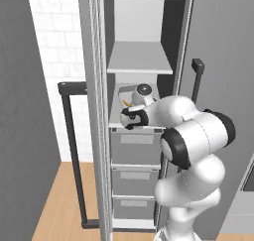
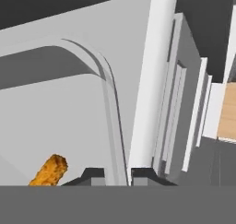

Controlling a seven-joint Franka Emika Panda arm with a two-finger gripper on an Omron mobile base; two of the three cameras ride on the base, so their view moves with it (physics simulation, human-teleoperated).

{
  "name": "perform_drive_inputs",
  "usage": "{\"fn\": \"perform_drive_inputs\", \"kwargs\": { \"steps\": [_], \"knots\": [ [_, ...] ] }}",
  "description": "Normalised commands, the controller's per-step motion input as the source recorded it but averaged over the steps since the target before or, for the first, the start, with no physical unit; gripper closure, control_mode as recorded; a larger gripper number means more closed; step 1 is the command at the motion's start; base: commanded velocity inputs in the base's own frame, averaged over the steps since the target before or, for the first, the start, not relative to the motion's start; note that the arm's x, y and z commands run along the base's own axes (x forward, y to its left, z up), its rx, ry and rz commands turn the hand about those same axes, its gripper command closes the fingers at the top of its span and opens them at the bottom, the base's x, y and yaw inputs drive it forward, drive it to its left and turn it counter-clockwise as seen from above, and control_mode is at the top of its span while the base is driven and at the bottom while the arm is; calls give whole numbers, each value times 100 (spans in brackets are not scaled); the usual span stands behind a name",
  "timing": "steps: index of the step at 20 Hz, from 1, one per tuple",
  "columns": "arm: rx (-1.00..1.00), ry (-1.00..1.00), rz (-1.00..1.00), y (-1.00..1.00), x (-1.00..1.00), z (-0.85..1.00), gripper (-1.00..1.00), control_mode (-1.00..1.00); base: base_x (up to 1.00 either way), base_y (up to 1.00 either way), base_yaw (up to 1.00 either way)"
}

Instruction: Take the meat container that has the shrimp and place it on the second highest rack of the freezer. Then take the vegetable container that has the lime and tomato and place it on the highest rack of the freezer.

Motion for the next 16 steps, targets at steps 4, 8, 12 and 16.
{"fn": "perform_drive_inputs", "kwargs": {
  "steps": [4,8,12,16],
  "knots": [
    [2,0,-5,0,64,-5,-100,-100,0,0,0],
    [2,-1,3,4,-14,0,-100,-100,0,0,0],
    [0,-6,16,21,-75,0,-100,-100,0,0,0],
    [-2,-16,18,9,-99,15,-100,-100,0,0,0]
  ]
}}
